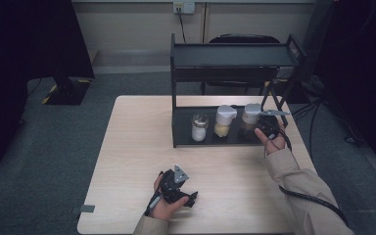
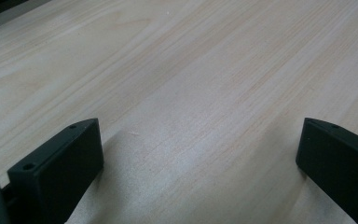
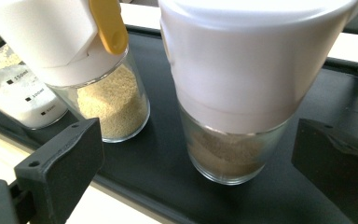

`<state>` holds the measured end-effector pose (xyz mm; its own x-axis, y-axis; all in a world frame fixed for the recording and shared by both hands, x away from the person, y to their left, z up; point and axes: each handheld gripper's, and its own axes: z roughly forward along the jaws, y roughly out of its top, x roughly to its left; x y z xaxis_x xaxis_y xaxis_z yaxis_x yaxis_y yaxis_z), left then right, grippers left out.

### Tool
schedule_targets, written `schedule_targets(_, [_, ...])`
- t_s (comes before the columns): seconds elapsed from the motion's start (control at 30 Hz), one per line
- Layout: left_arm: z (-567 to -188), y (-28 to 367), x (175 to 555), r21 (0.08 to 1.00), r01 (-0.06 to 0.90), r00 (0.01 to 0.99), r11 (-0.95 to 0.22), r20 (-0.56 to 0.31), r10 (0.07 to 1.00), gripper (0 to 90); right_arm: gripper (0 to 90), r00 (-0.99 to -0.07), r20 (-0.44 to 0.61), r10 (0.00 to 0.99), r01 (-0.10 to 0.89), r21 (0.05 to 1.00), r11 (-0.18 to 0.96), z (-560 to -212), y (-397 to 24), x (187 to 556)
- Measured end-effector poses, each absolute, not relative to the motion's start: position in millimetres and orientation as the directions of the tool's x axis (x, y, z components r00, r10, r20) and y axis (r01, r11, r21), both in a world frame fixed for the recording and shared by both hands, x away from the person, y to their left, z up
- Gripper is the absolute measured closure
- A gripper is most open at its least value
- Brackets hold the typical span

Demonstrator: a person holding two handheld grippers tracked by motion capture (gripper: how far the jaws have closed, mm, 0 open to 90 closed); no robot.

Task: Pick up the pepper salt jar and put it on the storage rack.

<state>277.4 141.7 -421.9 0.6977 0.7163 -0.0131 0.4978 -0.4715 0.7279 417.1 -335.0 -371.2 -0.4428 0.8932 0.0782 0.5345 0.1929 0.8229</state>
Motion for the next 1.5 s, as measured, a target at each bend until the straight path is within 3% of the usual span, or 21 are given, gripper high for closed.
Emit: schedule_targets(1.5, [-421.8,141.7,277.4,0.728,0.498,0.698,-0.472,-0.013,0.716,0.0,1.2,-0.526,0.095,0.845,0.482,0.852,0.204,-381.0,-351.8,361.5])
